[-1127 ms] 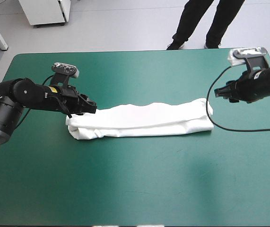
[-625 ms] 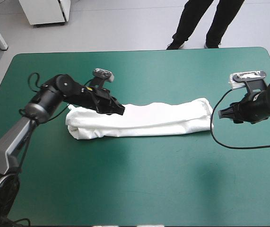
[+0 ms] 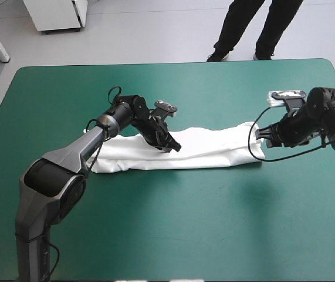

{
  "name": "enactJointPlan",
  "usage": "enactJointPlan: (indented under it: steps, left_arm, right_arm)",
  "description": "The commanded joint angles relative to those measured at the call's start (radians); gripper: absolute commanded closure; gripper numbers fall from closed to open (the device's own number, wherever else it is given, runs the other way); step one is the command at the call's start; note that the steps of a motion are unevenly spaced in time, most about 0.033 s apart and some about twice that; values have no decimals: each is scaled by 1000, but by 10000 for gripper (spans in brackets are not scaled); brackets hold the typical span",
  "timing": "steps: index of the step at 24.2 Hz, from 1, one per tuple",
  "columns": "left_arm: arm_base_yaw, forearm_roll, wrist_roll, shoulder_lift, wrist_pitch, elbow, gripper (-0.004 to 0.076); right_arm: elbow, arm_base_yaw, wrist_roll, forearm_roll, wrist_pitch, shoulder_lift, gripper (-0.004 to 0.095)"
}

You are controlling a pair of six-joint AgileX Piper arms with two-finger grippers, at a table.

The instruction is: Fold the cloth

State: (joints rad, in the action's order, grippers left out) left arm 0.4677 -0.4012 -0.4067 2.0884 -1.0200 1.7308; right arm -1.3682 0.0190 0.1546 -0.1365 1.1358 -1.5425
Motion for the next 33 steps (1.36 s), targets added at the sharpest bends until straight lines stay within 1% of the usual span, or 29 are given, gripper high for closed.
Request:
enactJointPlan:
  steps: [1,3,5,7,12,16,20,21,23,28,30,32,33]
  left_arm:
    - [6,-44,9,-29,1,35,746]
    - [6,-77,2,-25,-4,35,746]
    - [6,-90,-3,-25,-1,35,746]
    - [6,-94,-8,-25,-1,35,746]
    - [6,-118,-25,-25,-1,35,746]
    - [6,-116,-27,-25,-1,35,746]
    - [8,-116,-27,-25,-3,35,746]
    - [8,-116,-27,-25,-3,35,746]
    - [8,-112,-27,-25,-3,35,746]
    - [8,-104,-27,-25,-5,35,746]
    - [8,-104,-27,-25,-5,35,746]
    - [8,-104,-27,-25,-3,35,746]
    - [8,-104,-27,-25,-3,35,746]
  right_arm:
    - [-99,-4,31,-64,11,-12,410]
    - [-155,-4,33,-91,44,-32,352]
    - [-165,-5,31,-100,51,-34,311]
    - [-166,-9,31,-93,47,-34,292]
    - [-168,-53,33,-116,35,-87,292]
    - [-168,-86,82,-208,24,-164,292]
    - [-170,-86,114,-238,13,-263,292]
    - [-170,-86,117,-264,9,-293,292]
    - [-170,-86,147,-308,-3,-326,292]
    - [-177,-86,151,-361,-8,-373,300]
    - [-178,-86,162,-372,-8,-390,319]
    - [-180,-83,169,-387,-12,-398,414]
    - [-180,-83,183,-408,-12,-401,501]
